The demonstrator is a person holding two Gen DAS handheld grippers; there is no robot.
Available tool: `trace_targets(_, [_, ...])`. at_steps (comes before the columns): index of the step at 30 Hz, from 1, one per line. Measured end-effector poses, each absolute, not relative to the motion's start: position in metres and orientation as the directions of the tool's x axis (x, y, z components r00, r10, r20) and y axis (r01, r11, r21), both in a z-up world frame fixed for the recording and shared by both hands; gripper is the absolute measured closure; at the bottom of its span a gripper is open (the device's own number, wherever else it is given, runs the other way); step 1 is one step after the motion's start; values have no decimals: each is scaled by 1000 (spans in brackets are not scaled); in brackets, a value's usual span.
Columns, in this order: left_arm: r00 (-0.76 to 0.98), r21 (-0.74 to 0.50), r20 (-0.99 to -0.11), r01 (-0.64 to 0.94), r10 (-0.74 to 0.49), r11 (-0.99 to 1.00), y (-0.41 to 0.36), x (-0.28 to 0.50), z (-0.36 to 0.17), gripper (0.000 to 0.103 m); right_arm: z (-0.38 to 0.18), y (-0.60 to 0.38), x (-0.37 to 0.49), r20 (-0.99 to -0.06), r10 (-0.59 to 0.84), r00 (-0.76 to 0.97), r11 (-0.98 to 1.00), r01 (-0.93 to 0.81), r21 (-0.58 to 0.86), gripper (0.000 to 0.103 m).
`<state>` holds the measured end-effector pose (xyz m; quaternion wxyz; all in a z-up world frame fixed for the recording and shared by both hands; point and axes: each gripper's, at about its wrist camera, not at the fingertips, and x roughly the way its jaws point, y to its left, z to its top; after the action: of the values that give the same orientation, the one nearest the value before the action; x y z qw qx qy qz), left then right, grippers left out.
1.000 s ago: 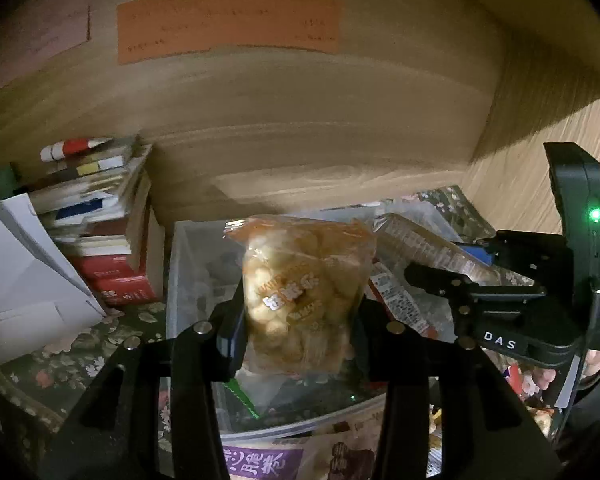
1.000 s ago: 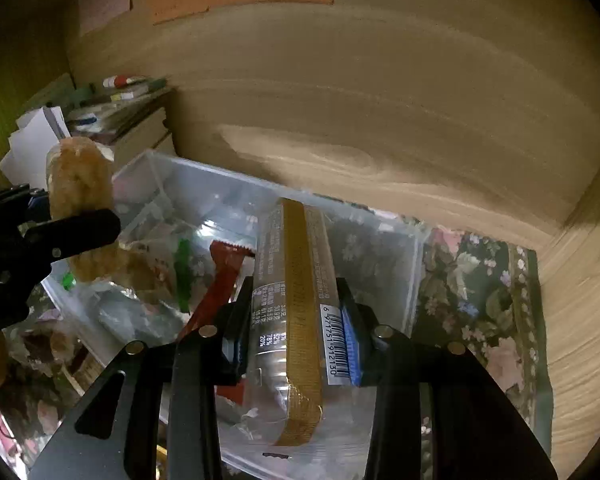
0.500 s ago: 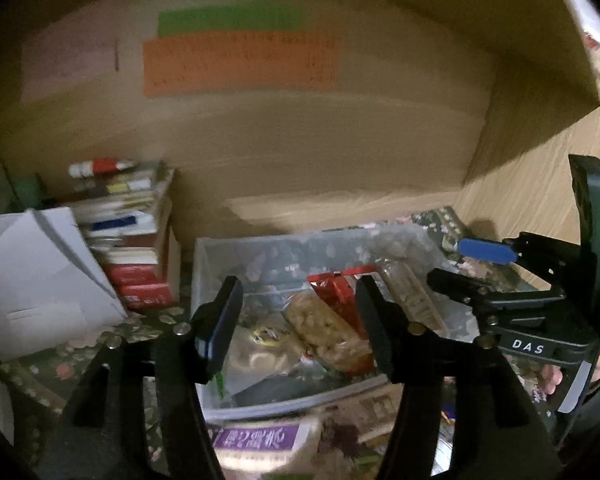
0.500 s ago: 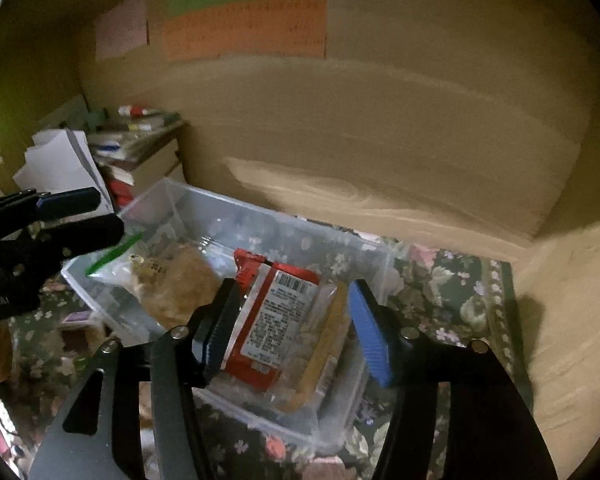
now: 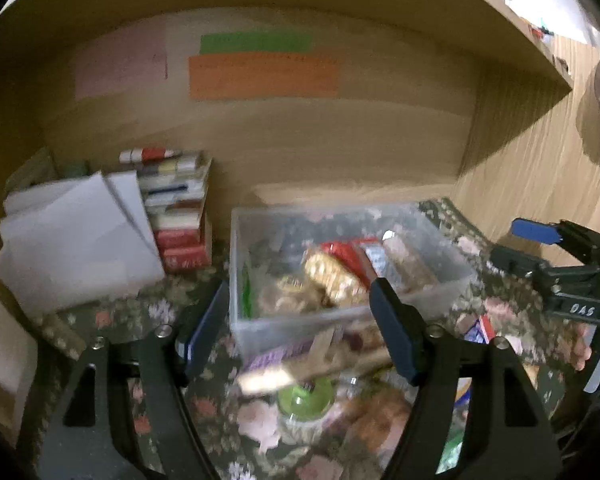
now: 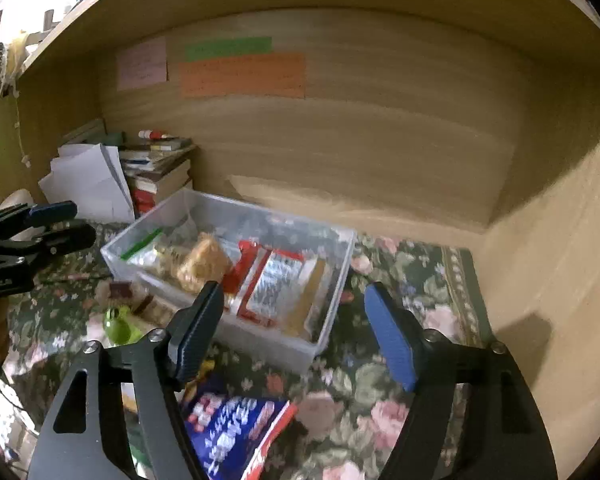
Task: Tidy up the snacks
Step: 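Grasp the green round container with the left gripper while the right grasps the blue biscuit bag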
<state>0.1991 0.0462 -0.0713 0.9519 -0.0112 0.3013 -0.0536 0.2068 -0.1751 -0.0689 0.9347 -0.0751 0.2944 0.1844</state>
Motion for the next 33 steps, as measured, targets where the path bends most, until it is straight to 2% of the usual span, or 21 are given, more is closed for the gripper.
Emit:
trace_targets(12, [718, -115, -686, 47, -113, 992, 61, 184, -138, 29, -116, -193, 179, -651, 301, 697, 935, -350, 57, 31])
trace_targets(17, [691, -134, -711, 45, -128, 990, 59, 183, -161, 30, -133, -193, 171, -682, 306, 664, 933, -351, 77, 27])
trace_targets(19, [684, -144, -716, 48, -137, 988, 57, 184, -165, 34, -136, -191, 167, -687, 319, 653, 928, -361, 87, 21])
trace_targets(22, [669, -150, -728, 57, -149, 987, 54, 188, -171, 41, -139, -186, 163, -694, 335, 637, 920, -380, 96, 17])
trace_targets(29, [678, -138, -723, 43, -130, 990, 44, 200, -174, 41, -147, -173, 170, -713, 395, 579, 893, -423, 151, 15])
trace_targets(33, [680, -135, -724, 30, -119, 990, 42, 207, -176, 41, -150, -165, 172, -718, 402, 568, 887, -435, 152, 8])
